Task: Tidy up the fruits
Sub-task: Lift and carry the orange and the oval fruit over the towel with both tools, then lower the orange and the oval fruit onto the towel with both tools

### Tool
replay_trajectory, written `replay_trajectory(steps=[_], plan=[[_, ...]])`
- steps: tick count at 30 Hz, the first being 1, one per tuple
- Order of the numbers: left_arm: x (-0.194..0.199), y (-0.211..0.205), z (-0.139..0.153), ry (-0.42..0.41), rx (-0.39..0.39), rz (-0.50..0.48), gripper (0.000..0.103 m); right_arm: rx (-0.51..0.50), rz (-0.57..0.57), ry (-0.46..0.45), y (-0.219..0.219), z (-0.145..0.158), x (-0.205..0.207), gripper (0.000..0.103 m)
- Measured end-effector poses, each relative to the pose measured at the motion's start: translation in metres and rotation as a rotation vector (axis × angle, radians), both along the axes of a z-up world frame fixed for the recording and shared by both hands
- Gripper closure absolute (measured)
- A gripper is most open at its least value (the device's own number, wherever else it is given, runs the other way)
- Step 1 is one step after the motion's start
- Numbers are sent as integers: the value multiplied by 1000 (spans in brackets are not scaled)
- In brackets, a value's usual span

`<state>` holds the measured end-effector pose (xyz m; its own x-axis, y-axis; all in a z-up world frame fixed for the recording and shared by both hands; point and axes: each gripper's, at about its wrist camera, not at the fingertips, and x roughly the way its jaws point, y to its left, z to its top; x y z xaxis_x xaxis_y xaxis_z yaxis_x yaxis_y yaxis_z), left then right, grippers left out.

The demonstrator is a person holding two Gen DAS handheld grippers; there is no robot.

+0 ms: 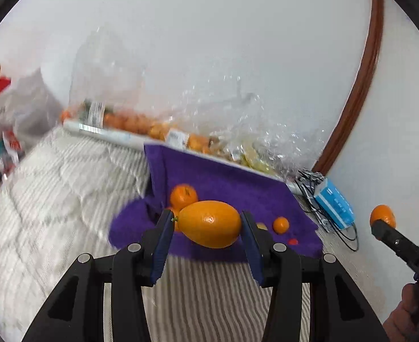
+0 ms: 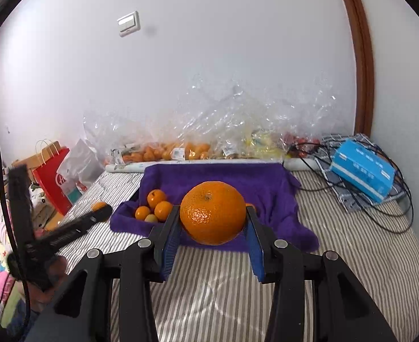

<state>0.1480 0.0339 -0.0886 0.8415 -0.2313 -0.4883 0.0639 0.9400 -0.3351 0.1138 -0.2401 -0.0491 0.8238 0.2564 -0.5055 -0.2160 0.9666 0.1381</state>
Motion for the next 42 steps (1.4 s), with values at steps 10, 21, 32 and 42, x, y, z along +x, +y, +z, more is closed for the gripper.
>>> replay_trajectory(steps=[10,21,32,42], plan=[[34,-15,25,-46,133,16,58,3,68,-55,17,9,44,60],[95,-24,37,-27,93,4,58,6,68,-82,4,6,92,60],[118,-26,0,32,93,18,58,77,31,49,-27,-37,137,60],[122,-29,-13,39,128,18,58,107,-19,89,-51,-49,143,60]])
